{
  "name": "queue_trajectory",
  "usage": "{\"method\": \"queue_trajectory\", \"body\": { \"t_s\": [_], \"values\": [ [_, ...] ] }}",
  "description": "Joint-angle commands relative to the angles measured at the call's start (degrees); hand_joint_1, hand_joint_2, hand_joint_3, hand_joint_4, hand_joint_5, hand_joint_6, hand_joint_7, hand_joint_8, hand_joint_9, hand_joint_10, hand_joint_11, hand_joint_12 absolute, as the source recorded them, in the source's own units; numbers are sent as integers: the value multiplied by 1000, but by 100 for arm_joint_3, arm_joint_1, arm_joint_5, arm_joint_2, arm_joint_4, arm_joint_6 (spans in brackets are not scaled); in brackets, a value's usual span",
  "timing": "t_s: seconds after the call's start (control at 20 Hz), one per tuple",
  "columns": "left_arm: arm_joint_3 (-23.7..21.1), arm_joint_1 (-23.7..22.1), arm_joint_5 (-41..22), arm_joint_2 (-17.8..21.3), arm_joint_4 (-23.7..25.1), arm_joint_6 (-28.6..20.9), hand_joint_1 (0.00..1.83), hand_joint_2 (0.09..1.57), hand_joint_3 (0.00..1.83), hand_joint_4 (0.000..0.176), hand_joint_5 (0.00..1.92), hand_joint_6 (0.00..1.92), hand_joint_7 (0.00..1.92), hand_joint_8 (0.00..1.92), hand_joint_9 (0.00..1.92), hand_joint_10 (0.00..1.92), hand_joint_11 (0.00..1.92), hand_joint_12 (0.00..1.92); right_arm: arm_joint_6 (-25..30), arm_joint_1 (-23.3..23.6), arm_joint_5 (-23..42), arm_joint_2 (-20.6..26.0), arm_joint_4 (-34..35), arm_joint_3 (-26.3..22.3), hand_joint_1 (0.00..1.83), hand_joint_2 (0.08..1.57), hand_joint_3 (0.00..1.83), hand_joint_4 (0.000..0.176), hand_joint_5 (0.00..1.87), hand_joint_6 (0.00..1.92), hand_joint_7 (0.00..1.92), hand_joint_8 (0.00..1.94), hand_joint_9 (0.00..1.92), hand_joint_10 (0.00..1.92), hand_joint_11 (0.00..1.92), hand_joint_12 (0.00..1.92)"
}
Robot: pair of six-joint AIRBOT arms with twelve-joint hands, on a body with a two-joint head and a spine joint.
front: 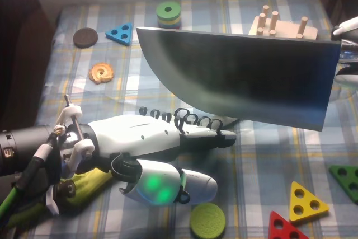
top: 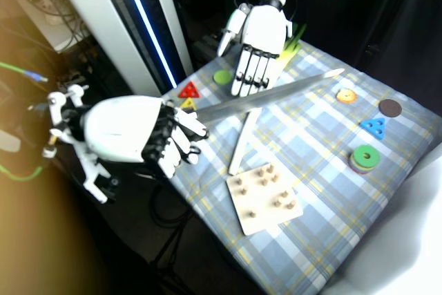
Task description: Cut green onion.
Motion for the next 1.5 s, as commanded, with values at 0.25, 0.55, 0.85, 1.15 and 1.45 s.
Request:
{"method": "queue_trajectory", "body": {
  "t_s": [0.25, 0.55, 0.85, 1.15, 1.45],
  "values": [
    [16, 101, -463, 22, -284, -60, 0, 1354, 0, 0, 78, 0, 137, 0, 136, 0, 82, 83, 120, 44, 252, -15, -237, -4, 490, 1402, 0, 0, 936, 1844, 1395, 1941, 1571, 1921, 1555, 1921],
    [24, 115, -502, 56, -355, -60, 0, 1358, 1, 0, 118, 14, 149, 6, 138, 3, 67, 75, 161, 140, 365, -65, -200, 32, 277, 1435, 0, 147, 991, 1921, 1431, 1941, 1605, 1921, 1629, 1921],
    [31, 201, -585, 149, -559, -62, 0, 1348, 0, 0, 108, 3, 110, 0, 92, 0, 21, 55, -27, 246, 1096, -52, 348, 93, 692, 1436, 17, 0, 705, 1550, 1397, 1941, 1591, 1921, 1580, 1921],
    [-14, 168, -1033, 407, -892, 37, 0, 1362, 2, 0, 119, 5, 132, 4, 108, 6, 31, 17, -258, 246, 1489, 19, 826, 104, 466, 1434, 6, 14, 876, 1921, 1366, 1941, 1531, 1921, 1557, 1921],
    [-319, 92, -1997, 890, -1795, 1109, 0, 1352, 0, 0, 117, 8, 87, 10, 77, 18, 0, 0, -330, 294, 1521, 3, 1208, 289, 451, 1351, 0, 4, 1018, 1921, 1263, 1941, 1363, 1921, 1351, 1921]
  ]
}}
